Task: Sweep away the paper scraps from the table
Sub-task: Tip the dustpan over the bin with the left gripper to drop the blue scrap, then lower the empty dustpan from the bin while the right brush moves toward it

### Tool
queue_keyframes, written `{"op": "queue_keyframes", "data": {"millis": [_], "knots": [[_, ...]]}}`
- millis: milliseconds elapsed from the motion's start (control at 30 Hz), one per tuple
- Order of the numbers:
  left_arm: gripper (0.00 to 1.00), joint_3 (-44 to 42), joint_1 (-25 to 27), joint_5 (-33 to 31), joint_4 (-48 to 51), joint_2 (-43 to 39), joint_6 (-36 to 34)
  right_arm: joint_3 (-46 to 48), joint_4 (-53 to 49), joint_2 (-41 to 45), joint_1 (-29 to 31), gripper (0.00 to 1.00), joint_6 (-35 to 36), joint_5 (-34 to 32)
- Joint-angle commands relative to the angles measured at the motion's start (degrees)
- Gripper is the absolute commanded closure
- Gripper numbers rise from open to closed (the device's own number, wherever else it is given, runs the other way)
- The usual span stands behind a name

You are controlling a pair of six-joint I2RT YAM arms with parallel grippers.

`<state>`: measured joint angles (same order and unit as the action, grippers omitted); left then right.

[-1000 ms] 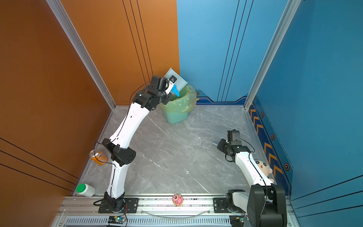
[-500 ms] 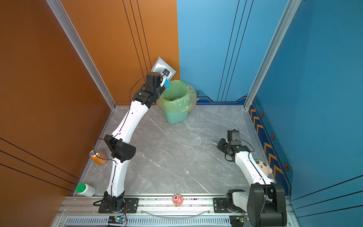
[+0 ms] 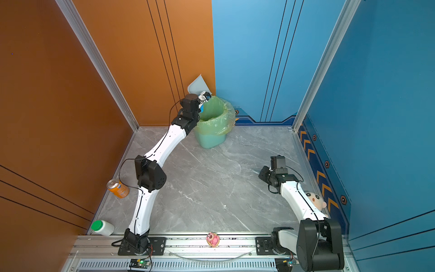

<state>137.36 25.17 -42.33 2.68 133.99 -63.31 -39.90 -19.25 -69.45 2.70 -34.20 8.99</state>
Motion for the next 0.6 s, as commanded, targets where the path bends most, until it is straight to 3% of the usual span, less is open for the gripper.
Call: {"op": "queue_keyframes", "data": {"millis": [0, 300, 400, 567], "knots": [[1.0, -1.91, 0.23, -3.79, -13.35, 0.77, -10.37, -1.7, 0.0, -0.79, 0.96, 1.0, -0.7, -0.47], [1.0, -1.98, -0.04, -4.52, -20.24, 0.69, -12.45, -2.66, -0.4, -1.04, 2.66, 1.0, -0.52, -1.61], [1.0, -0.88, -0.24, -4.61, -17.81, 0.0, -8.6, -3.05, -0.61, -1.11, 2.99, 1.0, -0.19, -1.84], [1.0, 0.08, -1.03, -1.17, -5.07, -4.13, 5.43, -4.56, -1.67, -1.0, 3.34, 1.0, 1.2, -2.9]]}}
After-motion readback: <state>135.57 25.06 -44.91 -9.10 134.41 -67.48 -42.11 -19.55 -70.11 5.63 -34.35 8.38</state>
